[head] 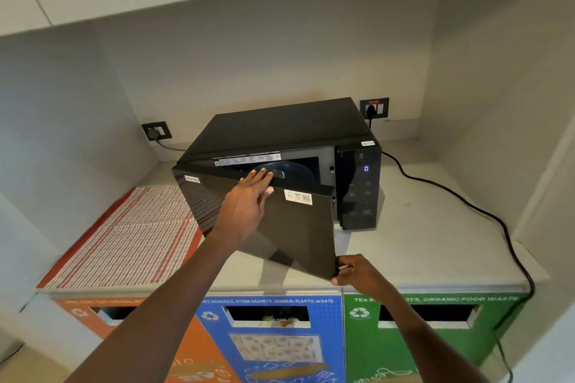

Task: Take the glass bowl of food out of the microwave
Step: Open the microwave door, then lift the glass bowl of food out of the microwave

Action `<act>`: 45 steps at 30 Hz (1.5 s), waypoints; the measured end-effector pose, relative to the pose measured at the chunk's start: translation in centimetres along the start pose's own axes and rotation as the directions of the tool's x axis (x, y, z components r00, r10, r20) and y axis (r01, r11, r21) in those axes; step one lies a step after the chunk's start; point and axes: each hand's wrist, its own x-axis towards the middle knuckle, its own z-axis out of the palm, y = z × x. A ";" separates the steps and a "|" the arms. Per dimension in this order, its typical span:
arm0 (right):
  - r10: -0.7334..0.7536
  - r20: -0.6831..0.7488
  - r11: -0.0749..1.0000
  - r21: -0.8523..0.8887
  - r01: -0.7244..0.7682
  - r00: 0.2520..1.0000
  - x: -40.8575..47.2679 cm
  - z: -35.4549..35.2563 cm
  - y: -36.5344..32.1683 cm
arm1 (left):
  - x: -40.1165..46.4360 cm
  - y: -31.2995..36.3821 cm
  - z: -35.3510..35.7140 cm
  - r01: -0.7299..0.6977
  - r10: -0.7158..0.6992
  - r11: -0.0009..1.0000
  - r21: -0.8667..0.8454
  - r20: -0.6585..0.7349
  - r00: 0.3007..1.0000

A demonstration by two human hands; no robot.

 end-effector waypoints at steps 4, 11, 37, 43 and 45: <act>0.018 0.149 0.998 0.061 -0.027 0.989 -1.7 1.1 -0.1 | -2.0 -0.8 -1.4 -0.062 0.062 0.993 -0.099 0.001 0.998; 0.077 0.141 0.969 0.224 -0.108 0.987 -3.5 5.8 -1.4 | -6.3 -4.5 -3.7 -0.094 0.114 0.957 -0.275 0.058 0.992; -0.092 0.355 0.971 0.240 0.004 0.930 -9.7 24.6 -12.7 | -16.4 -15.6 -13.4 0.054 0.018 0.933 -0.356 0.196 0.980; -0.090 0.321 0.981 0.190 0.029 0.943 -9.8 27.4 -14.5 | -17.1 -16.4 -14.3 0.100 -0.039 0.951 -0.293 0.207 0.978; -0.094 0.322 0.984 0.176 0.038 0.942 -9.8 28.0 -14.8 | -17.3 -16.6 -14.5 0.109 -0.052 0.957 -0.268 0.212 0.976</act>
